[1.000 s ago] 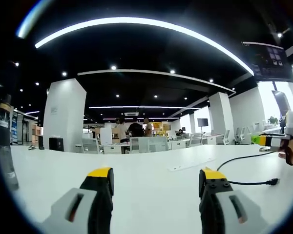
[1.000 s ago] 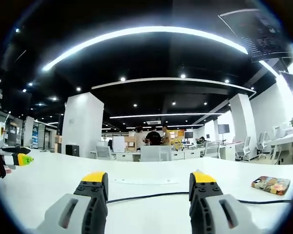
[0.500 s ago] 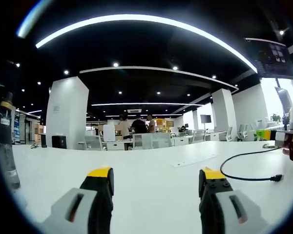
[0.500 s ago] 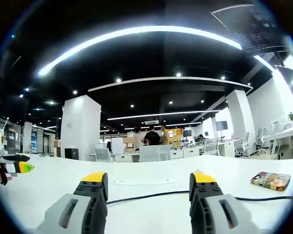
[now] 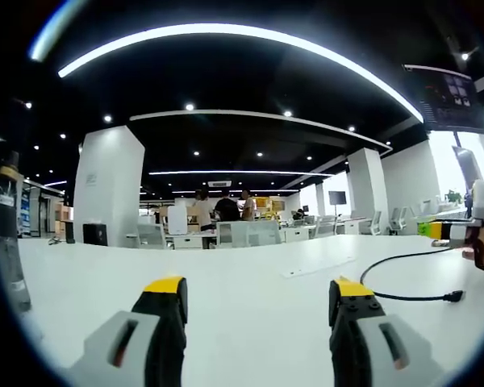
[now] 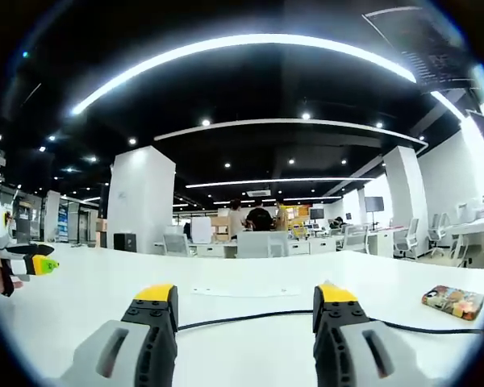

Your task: Find the data cable on the table. Grasp the USB connector end of the cable and insert it into the USB port on the table

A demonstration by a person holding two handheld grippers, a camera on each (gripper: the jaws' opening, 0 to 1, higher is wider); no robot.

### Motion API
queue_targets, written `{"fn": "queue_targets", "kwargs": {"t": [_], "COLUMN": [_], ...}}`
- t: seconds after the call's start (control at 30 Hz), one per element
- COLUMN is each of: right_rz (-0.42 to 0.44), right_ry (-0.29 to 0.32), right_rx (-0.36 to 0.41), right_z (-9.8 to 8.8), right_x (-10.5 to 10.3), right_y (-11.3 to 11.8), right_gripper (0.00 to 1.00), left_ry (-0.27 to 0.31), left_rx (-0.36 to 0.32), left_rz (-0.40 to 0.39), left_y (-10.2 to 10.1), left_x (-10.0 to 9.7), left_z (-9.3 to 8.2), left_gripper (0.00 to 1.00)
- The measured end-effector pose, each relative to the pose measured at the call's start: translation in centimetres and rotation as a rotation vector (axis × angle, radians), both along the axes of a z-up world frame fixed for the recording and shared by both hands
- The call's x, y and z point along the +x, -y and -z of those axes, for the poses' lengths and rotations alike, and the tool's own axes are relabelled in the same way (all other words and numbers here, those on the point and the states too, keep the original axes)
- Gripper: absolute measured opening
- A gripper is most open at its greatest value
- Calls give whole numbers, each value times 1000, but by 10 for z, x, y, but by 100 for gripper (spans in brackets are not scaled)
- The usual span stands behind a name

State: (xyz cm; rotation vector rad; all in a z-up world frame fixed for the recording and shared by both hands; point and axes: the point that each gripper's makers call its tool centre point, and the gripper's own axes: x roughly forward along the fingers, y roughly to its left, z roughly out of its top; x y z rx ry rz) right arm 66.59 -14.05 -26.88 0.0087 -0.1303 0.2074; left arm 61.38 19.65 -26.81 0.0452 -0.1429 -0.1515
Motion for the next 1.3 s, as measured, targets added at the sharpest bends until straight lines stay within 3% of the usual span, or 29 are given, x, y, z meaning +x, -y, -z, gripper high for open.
{"fn": "queue_targets", "kwargs": {"t": [0.07, 0.77, 1.07, 1.3], "right_rz": [10, -81, -216, -314], "right_ry": [-7, -84, -206, -296], "right_rx": [-52, -64, -153, -158], "right_z": [2, 9, 25, 38], "right_x": [2, 7, 8, 6], "right_y": [0, -14, -39, -60], "right_gripper": [68, 67, 66, 63], "left_ry": [-2, -2, -9, -13], "left_rx": [1, 8, 13, 14], "left_rz": [6, 46, 66, 73], "left_y": [2, 12, 17, 18], "left_x": [0, -1, -1, -1], "left_z": [1, 1, 4, 6], "left_gripper": [71, 73, 73, 73]}}
